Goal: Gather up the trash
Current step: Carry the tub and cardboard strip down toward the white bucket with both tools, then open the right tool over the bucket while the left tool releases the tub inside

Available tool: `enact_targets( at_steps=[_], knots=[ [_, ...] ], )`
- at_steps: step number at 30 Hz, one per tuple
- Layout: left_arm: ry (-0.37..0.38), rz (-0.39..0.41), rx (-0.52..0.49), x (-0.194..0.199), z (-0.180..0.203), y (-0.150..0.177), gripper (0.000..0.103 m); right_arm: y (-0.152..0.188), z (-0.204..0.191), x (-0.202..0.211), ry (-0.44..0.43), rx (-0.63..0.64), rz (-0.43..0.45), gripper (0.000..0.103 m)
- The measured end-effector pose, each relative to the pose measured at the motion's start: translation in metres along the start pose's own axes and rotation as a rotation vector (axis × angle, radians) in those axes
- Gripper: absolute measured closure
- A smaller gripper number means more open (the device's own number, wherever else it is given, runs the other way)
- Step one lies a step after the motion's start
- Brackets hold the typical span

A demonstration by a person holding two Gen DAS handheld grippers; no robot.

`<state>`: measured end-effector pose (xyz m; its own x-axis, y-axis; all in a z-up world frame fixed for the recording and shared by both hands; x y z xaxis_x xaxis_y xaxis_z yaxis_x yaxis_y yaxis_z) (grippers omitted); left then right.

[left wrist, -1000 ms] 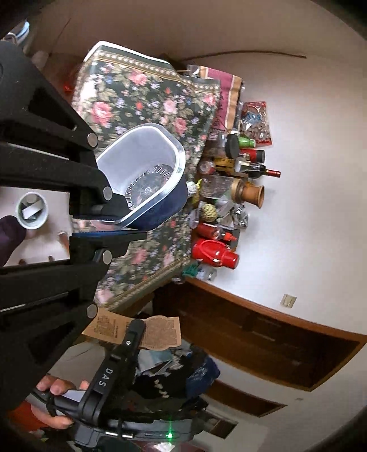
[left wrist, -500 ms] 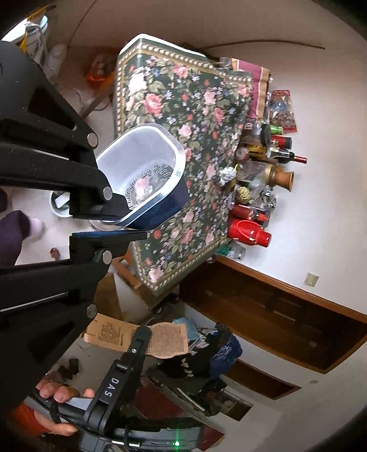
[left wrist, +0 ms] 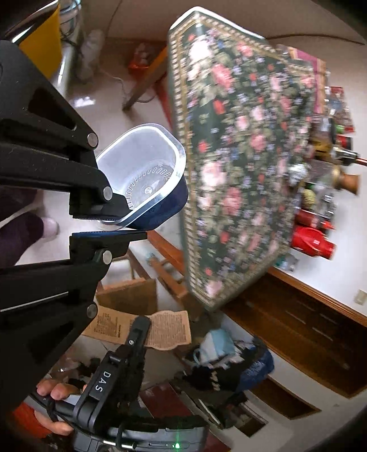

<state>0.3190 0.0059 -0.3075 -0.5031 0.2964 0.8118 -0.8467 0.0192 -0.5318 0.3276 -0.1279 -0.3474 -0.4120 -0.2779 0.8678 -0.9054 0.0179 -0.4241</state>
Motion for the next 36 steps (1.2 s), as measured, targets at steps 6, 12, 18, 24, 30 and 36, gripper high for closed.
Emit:
enact_targets(
  at_steps=[6, 12, 18, 24, 30, 36],
  knots=[
    [-0.032, -0.071, 0.038, -0.068, -0.006, 0.039, 0.099, 0.016, 0.029, -0.058, 0.008, 0.019, -0.067, 0.087],
    [-0.068, -0.125, 0.132, -0.118, -0.031, 0.087, 0.099, 0.035, 0.036, -0.125, -0.01, 0.056, -0.135, 0.087],
    [-0.105, -0.169, 0.212, -0.162, -0.059, 0.133, 0.099, 0.051, 0.03, -0.192, -0.081, 0.05, -0.176, 0.086],
    [-0.121, -0.171, 0.255, -0.205, -0.084, 0.164, 0.099, 0.075, 0.03, -0.267, -0.058, 0.102, -0.2, 0.083],
    [-0.117, -0.179, 0.269, -0.245, -0.102, 0.181, 0.099, 0.102, 0.035, -0.316, -0.061, 0.136, -0.286, 0.072],
    [-0.085, -0.203, 0.267, -0.277, -0.107, 0.186, 0.099, 0.106, 0.05, -0.326, -0.031, 0.116, -0.314, 0.065]
  ],
)
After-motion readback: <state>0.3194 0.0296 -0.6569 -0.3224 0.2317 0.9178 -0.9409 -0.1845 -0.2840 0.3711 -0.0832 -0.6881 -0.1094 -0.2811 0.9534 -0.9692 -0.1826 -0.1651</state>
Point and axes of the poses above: each gripper's, at about its wrist camera, not at the fingertips, and x roughly against the way its jaws point, z to its right, y to its underside, the point moved 10 cm from there along -x, roughly the way its jaws point, and after that the axes turned 6 degrees about -x, right-handed, at the moved point
